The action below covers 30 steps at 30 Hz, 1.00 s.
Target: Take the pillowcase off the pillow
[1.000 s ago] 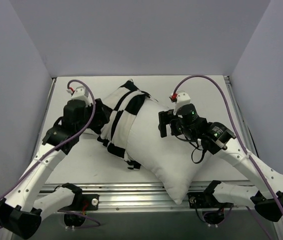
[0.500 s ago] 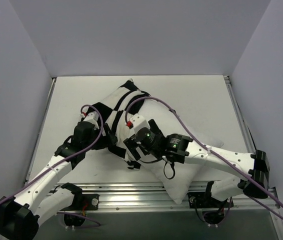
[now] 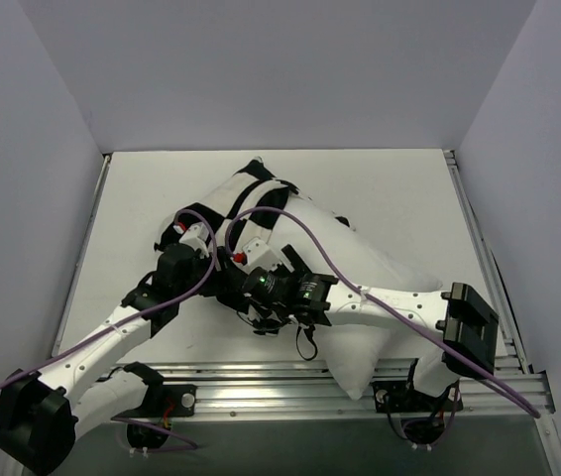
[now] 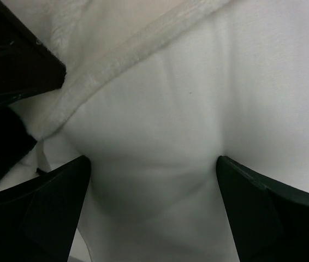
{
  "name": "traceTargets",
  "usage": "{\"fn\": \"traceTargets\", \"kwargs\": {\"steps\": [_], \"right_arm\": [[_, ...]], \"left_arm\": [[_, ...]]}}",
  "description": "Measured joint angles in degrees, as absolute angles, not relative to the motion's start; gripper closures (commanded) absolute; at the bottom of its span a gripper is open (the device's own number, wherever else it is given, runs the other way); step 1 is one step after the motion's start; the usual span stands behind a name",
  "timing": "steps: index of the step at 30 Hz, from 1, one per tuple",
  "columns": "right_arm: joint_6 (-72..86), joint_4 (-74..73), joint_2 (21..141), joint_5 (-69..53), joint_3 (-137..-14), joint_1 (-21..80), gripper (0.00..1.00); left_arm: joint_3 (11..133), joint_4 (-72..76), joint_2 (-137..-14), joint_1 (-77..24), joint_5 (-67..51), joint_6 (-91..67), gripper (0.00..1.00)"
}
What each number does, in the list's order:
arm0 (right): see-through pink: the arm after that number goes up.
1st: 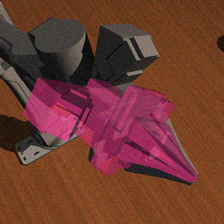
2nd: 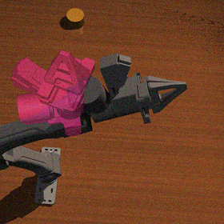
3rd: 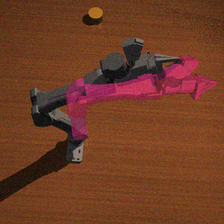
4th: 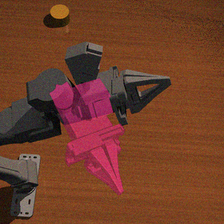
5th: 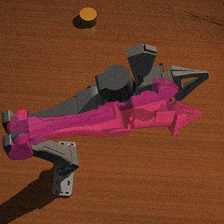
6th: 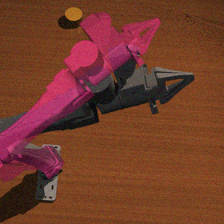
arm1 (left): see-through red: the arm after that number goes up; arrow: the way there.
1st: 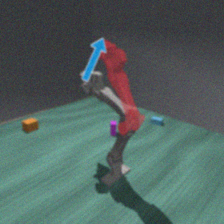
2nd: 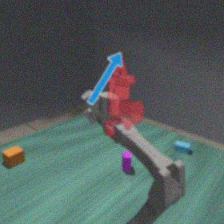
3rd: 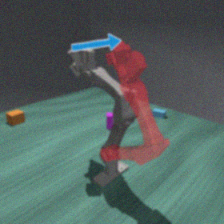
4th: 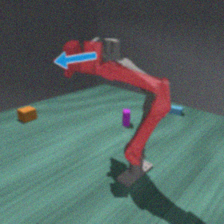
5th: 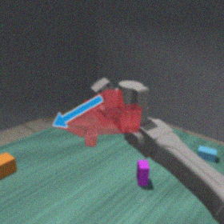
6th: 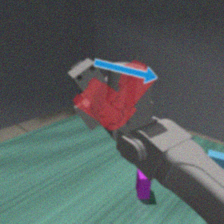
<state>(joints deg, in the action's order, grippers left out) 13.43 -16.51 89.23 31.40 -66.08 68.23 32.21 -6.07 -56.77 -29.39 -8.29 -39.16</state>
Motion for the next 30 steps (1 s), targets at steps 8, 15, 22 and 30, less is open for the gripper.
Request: {"fn": "traceTargets", "kwargs": {"steps": [8,15,22,30], "right_arm": [[13.7,-14.1,92.4,35.6,-64.9,67.1,0.89],[16.6,-14.5,90.0,35.2,-64.1,65.7,1.00],[20.8,-21.6,78.2,31.7,-63.7,64.0,1.00],[22.7,-32.3,57.6,20.4,-66.9,59.9,1.00]], "left_arm": [[32.2,-4.2,-61.4,-30.0,-7.2,-39.5,0.97],[35.6,-10.2,-60.5,-30.0,-1.3,-38.7,0.98],[44.1,-19.8,-59.9,-27.7,9.7,-38.5,0.98],[48.1,-19.6,-63.2,-22.7,11.0,-41.3,0.97]]}}
